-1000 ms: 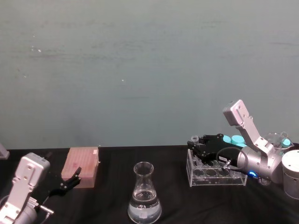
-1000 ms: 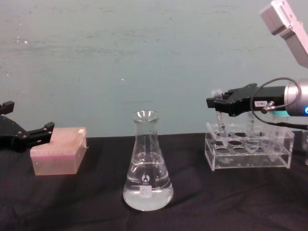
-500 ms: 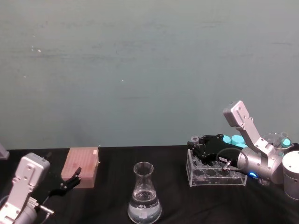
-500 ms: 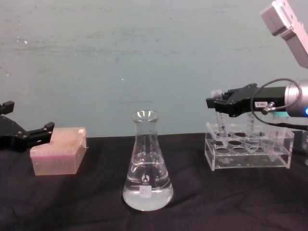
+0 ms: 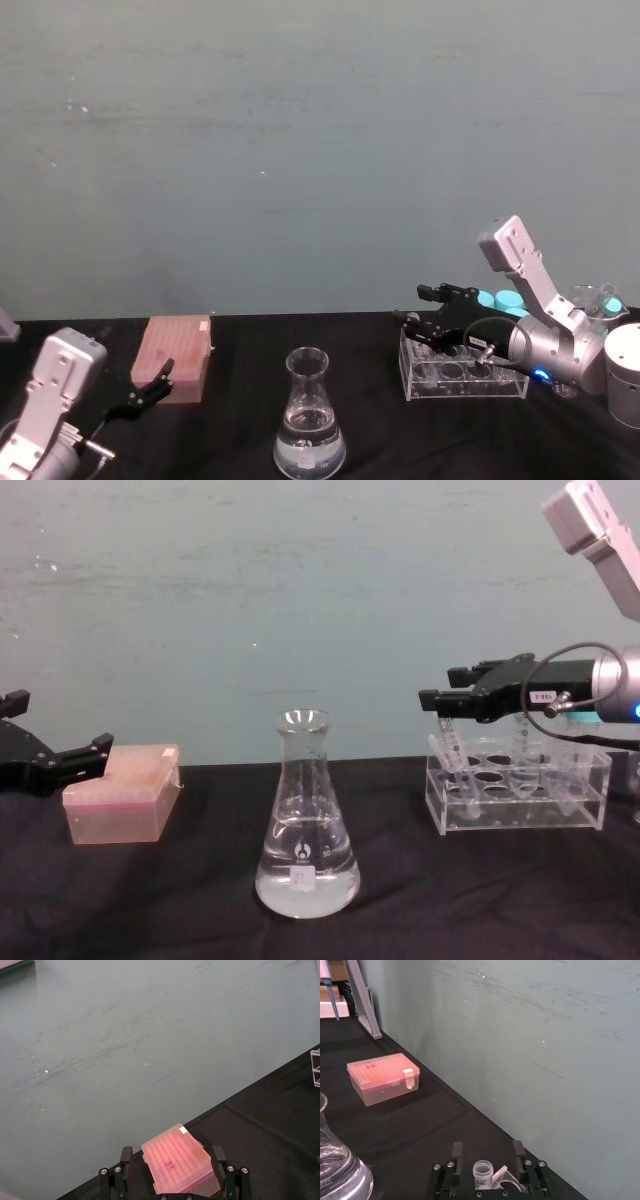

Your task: Pour the liquid from the test tube into the beaker using one hand.

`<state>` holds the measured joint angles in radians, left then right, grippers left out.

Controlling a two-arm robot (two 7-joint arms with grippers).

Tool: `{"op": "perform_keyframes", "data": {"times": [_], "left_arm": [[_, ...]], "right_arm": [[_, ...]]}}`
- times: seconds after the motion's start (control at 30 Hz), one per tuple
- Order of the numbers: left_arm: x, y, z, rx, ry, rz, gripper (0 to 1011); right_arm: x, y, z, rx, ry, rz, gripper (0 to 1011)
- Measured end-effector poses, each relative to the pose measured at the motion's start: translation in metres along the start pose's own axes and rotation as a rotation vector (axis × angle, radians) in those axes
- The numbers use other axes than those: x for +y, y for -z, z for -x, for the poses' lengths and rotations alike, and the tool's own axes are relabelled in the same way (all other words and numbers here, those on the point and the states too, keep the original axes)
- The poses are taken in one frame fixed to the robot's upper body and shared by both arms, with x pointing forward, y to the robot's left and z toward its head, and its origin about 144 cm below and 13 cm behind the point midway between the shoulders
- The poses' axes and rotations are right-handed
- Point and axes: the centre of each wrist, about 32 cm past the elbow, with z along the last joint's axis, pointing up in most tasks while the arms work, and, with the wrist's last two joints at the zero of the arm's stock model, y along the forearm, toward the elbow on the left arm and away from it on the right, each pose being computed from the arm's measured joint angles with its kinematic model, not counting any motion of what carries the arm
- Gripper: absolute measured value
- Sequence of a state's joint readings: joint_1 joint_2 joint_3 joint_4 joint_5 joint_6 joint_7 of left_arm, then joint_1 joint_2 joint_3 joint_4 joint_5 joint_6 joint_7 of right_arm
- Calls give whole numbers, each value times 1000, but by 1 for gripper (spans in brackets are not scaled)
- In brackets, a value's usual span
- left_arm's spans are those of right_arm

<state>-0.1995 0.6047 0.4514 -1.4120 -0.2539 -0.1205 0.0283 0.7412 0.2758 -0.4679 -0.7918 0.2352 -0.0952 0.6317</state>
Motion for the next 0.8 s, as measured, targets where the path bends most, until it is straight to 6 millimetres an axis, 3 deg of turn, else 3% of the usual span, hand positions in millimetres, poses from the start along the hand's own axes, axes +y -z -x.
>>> {"op": "perform_keyframes", "data": {"times": [0.47,0.8], "left_arm": [[0,0,0,0,0,0,1000],[0,0,0,0,0,0,1000]], "right_arm": [[0,0,0,2,0,1,993],[0,0,0,2,0,1,1003]]}}
